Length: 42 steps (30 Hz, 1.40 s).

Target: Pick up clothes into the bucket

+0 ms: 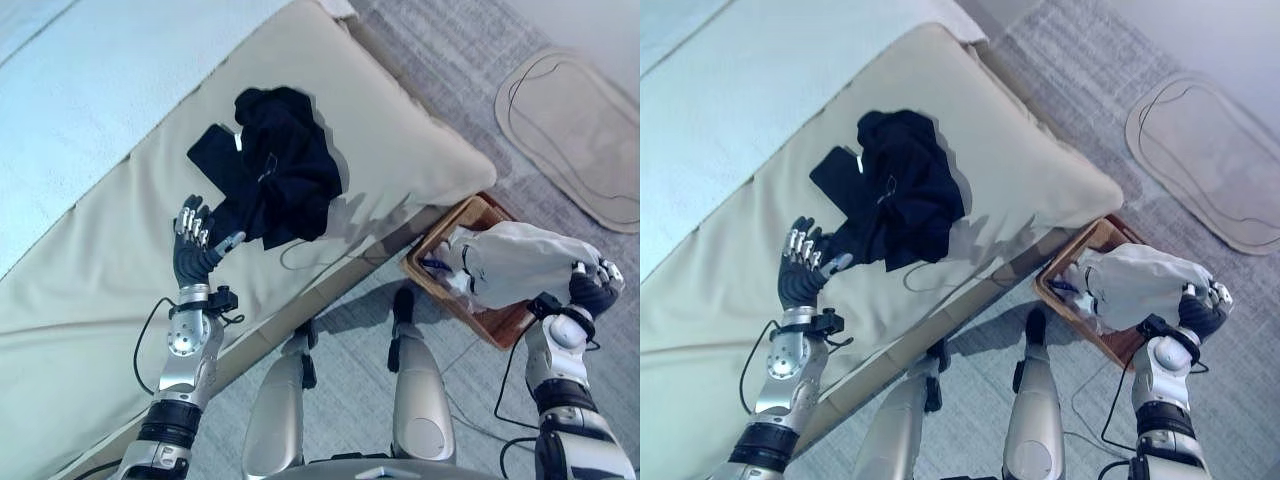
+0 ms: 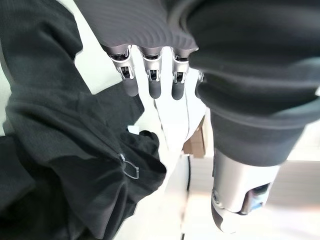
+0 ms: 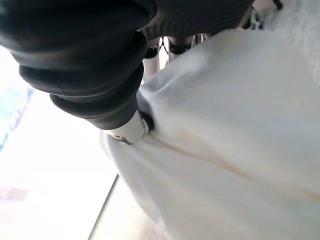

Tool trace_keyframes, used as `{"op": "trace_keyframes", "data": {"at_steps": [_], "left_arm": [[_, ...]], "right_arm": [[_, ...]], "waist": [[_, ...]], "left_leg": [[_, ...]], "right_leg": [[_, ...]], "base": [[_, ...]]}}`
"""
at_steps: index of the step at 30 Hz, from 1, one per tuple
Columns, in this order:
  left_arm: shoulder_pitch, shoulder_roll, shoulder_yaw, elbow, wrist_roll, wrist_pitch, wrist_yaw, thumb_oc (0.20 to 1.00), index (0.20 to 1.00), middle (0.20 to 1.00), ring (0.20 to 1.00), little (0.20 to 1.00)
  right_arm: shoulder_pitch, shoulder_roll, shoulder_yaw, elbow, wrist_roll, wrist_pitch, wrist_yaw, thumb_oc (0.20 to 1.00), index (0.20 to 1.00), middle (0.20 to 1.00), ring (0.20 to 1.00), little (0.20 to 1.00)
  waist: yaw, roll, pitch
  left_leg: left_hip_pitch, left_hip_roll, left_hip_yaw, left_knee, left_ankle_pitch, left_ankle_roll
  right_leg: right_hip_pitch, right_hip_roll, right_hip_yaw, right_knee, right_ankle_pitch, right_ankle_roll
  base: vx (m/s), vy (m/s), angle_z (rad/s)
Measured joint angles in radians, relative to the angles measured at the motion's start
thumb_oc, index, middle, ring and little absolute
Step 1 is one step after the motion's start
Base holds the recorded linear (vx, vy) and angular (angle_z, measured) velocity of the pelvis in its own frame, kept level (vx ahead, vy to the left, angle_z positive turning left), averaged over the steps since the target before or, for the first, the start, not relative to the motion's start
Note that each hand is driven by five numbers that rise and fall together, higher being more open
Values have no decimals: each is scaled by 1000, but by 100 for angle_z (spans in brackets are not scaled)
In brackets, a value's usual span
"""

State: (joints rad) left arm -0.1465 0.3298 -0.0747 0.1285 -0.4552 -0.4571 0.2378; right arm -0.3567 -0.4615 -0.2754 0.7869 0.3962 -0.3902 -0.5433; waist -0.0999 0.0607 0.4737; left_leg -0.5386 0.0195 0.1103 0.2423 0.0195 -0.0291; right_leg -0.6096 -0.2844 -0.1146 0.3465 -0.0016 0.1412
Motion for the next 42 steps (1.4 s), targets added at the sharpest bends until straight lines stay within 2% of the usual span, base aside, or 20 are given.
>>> {"op": "trace_keyframes", "data": {"at_steps": [5, 6, 8, 13, 15, 22, 31, 35, 42], "left_arm": [[-55, 1, -26, -36, -38, -3, 12, 1000, 1000, 1000, 1000, 1000], [-64, 1, -32, -51, -40, -6, 20, 1000, 1000, 1000, 1000, 1000], [-108, 2, -34, -71, -40, -11, 26, 1000, 1000, 1000, 1000, 1000], [-137, 15, -50, -113, -68, -25, 48, 1000, 1000, 1000, 1000, 1000], [-135, 23, -67, -139, -70, -35, 51, 1000, 1000, 1000, 1000, 1000], [-134, 31, -81, -155, -94, -38, 55, 1000, 1000, 1000, 1000, 1000], [-131, 44, -99, -194, -118, -42, 56, 1000, 1000, 1000, 1000, 1000], [-135, 44, -99, -194, -122, -42, 57, 1000, 1000, 1000, 1000, 1000], [-135, 44, -98, -201, -129, -42, 60, 1000, 1000, 1000, 1000, 1000]], "right_arm": [[-100, -11, 63, 51, 19, 2, 2, 200, 200, 200, 200, 200], [-106, -19, 82, 68, 21, 3, 2, 200, 200, 200, 200, 200], [-127, -28, 94, 104, 26, 4, 3, 200, 200, 200, 200, 200], [-221, -48, 175, 215, 35, 24, 6, 200, 200, 200, 200, 200], [-292, -90, 179, 274, 43, 35, 6, 200, 200, 200, 200, 200], [-364, -184, 169, 377, 117, 64, 10, 200, 200, 200, 200, 200], [-386, -249, 166, 383, 171, 64, 9, 200, 200, 200, 200, 200], [-397, -278, 164, 371, 174, 64, 8, 200, 200, 200, 200, 200], [-430, -280, 172, 293, 164, 61, 0, 200, 200, 200, 200, 200]], "waist": [[5, 1, 40], [4, 1, 41], [9, 2, 46], [6, 8, 50], [31, 24, 53], [55, 48, 61], [62, 54, 62], [64, 54, 62], [65, 54, 62]], "left_leg": [[-154, 18, 23, 212, -80, 9], [-185, 19, 19, 247, -103, 17], [-238, 22, 12, 294, -110, 17], [-338, 42, 12, 384, -140, -1], [-399, 45, 14, 402, -143, -2], [-503, 30, 25, 438, -143, -2], [-529, 22, 29, 437, -142, 0], [-534, 18, 32, 441, -138, 5], [-535, 30, 42, 446, -138, 5]], "right_leg": [[-161, -1, 61, 172, -43, -17], [-193, -4, 71, 209, -68, -24], [-245, -6, 76, 257, -80, -33], [-354, 5, 103, 336, -97, -29], [-418, 12, 115, 338, -94, -24], [-545, 11, 162, 380, -94, -24], [-580, 2, 165, 390, -93, -25], [-592, 2, 173, 411, -84, -40], [-600, 7, 175, 420, -86, -43]], "base": [[-88, 22, -11], [-56, 9, 6], [-15, 7, 11], [-16, 18, -8], [-43, 32, -28], [-17, 21, -5], [-1, -1, 1], [2, -10, 10], [2, -17, -3]]}}
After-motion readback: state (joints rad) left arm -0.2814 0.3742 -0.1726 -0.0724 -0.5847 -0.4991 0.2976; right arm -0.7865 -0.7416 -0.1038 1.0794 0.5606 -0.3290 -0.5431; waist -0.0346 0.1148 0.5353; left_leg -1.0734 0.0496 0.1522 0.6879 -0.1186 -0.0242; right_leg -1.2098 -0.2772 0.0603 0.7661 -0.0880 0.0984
